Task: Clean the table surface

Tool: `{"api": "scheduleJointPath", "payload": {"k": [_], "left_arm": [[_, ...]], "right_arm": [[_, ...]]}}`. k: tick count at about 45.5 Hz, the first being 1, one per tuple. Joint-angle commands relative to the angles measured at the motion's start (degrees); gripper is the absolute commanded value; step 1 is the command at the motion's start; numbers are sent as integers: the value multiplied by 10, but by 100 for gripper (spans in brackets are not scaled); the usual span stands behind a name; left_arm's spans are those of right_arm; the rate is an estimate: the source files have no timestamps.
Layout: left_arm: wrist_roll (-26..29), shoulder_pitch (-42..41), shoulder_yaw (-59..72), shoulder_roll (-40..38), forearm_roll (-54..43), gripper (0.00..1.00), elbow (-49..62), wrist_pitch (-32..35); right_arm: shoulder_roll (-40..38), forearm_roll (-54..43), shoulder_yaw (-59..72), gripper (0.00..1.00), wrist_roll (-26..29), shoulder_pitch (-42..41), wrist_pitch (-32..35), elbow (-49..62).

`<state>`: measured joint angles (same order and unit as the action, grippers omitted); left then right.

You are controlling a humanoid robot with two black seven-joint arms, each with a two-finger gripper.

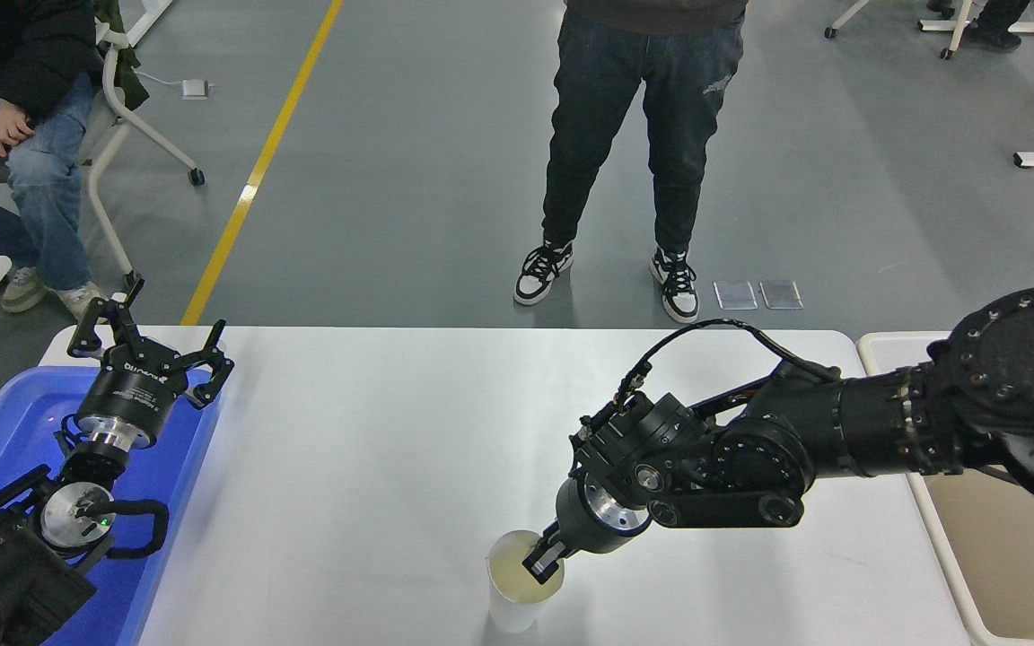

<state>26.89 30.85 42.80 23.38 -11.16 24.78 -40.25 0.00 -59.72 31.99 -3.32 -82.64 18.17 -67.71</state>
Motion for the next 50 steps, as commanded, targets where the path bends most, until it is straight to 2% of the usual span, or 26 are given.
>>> {"api": "scheduleJointPath", "payload": {"k": [1, 7, 21, 50], "left_arm": [[0, 0, 0, 0, 0, 100, 0, 0], [0, 0, 0, 0, 0, 100, 0, 0], [0, 0, 0, 0, 0, 100, 0, 0], [0, 0, 0, 0, 0, 100, 0, 0]], "right_arm": [[0, 36, -7, 0, -11, -68, 3, -39], [0, 76, -23, 0, -10, -133, 5, -82], [-77, 136, -40, 0, -10, -282, 43, -153], [-192, 137, 9, 0, -9, -314, 50, -156]]}}
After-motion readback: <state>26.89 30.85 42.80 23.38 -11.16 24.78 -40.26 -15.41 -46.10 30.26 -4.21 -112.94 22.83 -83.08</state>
